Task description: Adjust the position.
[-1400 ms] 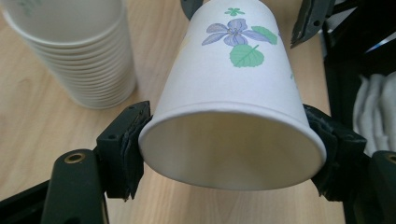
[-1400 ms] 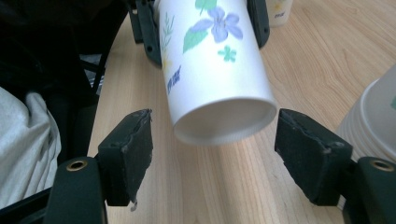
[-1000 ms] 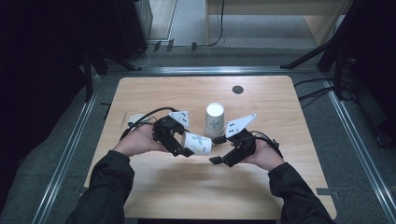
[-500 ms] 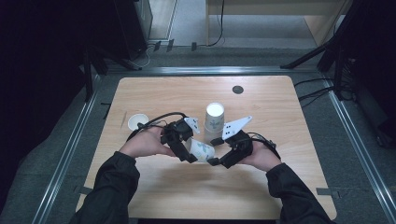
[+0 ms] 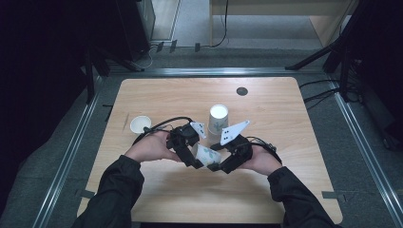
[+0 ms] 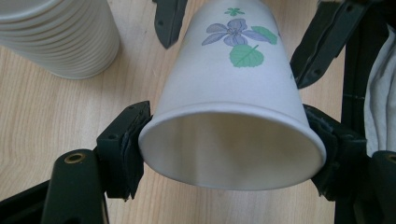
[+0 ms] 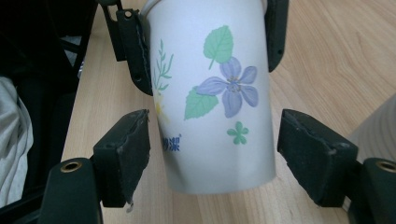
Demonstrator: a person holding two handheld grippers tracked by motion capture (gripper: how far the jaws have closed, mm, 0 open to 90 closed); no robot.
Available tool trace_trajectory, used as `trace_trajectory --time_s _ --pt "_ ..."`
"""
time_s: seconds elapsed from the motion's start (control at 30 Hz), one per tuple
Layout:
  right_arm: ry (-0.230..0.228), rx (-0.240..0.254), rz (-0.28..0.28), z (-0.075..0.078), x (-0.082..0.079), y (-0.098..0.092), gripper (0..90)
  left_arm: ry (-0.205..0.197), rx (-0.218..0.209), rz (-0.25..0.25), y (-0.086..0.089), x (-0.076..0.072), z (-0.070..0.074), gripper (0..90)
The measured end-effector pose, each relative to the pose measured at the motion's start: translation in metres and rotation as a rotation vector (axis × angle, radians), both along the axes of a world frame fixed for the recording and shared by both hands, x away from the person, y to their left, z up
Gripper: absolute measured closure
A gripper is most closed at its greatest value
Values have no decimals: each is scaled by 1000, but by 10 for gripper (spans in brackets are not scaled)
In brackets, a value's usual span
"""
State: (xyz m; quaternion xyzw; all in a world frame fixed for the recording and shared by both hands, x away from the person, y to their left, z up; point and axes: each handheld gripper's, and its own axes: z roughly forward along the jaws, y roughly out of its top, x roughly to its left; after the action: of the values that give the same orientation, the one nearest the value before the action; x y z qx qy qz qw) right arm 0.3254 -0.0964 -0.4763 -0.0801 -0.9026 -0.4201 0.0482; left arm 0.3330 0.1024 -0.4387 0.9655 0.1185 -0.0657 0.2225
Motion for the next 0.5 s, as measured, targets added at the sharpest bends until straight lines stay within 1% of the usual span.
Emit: trace_trajectory --time_s 0.13,0.27,0.33,0.37,0.47,0.5 --pt "1 -11 7 -2 -1 3 265 1 -13 -2 -1 -1 1 248" --pt "-11 -14 17 -2 -2 4 327 1 -26 -10 0 -1 1 247" --pt "-17 -18 23 -1 -3 4 335 -17 -36 -24 1 -2 1 242" --pt "-17 -17 24 -1 -3 4 336 -29 -38 -33 2 -3 1 231" --pt "-26 -8 28 1 -4 4 336 -46 -62 -39 4 -5 2 185" --pt "-27 -7 25 2 -4 3 337 -40 -70 -29 5 -4 2 152"
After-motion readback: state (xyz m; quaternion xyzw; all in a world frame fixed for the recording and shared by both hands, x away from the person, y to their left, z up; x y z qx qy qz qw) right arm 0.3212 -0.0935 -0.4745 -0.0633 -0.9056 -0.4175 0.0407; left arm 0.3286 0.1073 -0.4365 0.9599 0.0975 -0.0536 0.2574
